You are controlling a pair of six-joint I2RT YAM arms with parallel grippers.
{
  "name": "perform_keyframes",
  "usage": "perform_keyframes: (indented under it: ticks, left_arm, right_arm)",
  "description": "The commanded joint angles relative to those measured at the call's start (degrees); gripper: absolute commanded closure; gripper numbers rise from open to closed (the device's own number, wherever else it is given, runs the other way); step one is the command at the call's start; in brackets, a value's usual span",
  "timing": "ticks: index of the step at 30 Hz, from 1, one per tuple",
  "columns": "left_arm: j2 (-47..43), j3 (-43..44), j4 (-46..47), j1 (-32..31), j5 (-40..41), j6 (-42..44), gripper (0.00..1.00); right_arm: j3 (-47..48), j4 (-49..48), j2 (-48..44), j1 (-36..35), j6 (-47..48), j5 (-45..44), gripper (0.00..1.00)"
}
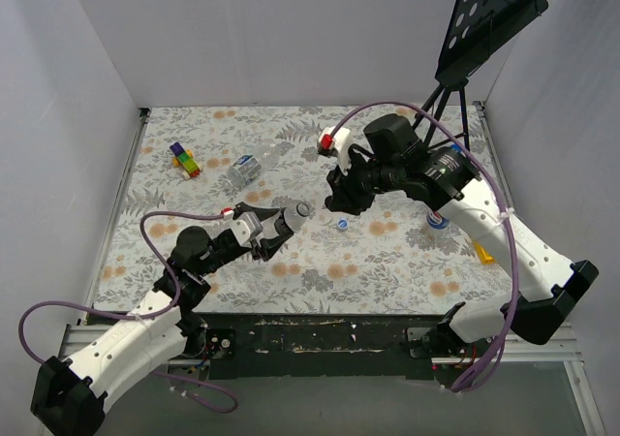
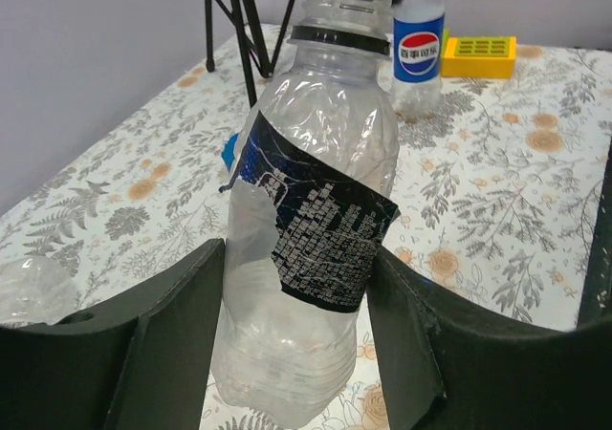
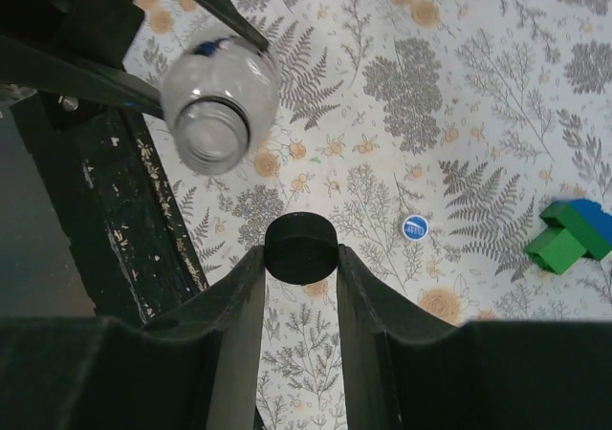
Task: Screw on the bottle caps
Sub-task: Screw the bottle cap onto the plastic bottle.
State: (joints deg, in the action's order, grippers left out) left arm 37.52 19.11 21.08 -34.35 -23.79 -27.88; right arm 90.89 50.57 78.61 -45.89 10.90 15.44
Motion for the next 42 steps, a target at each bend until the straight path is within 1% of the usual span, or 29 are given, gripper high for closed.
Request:
perform_keyframes:
  ticks: [1, 6, 12, 22, 42]
  left_arm:
    - [1.1, 3.1, -3.0, 0.0, -4.9, 2.4, 1.00]
    - [1.9, 3.6, -3.2, 0.0, -6.7, 2.1, 1.00]
    - [3.2, 4.4, -3.6, 0.0, -9.0, 0.8, 1.00]
    - [4.4, 5.0, -3.6, 0.0, -11.6, -0.2, 1.00]
    - [5.5, 5.9, -4.1, 0.0, -14.2, -2.1, 1.00]
  right_arm:
    - [6.0, 3.7, -1.4, -0.2, 6.3, 7.5, 0.77]
    - [8.0, 4.7, -0.4, -0.3, 9.8, 12.5, 0.77]
    - [8.2, 5.2, 0.8, -1.1, 12.5, 14.4, 0.77]
    - [7.5, 5.6, 2.5, -3.0, 14.8, 12.9, 0.78]
    - [6.8, 7.2, 4.3, -5.9, 17.6, 11.8, 0.78]
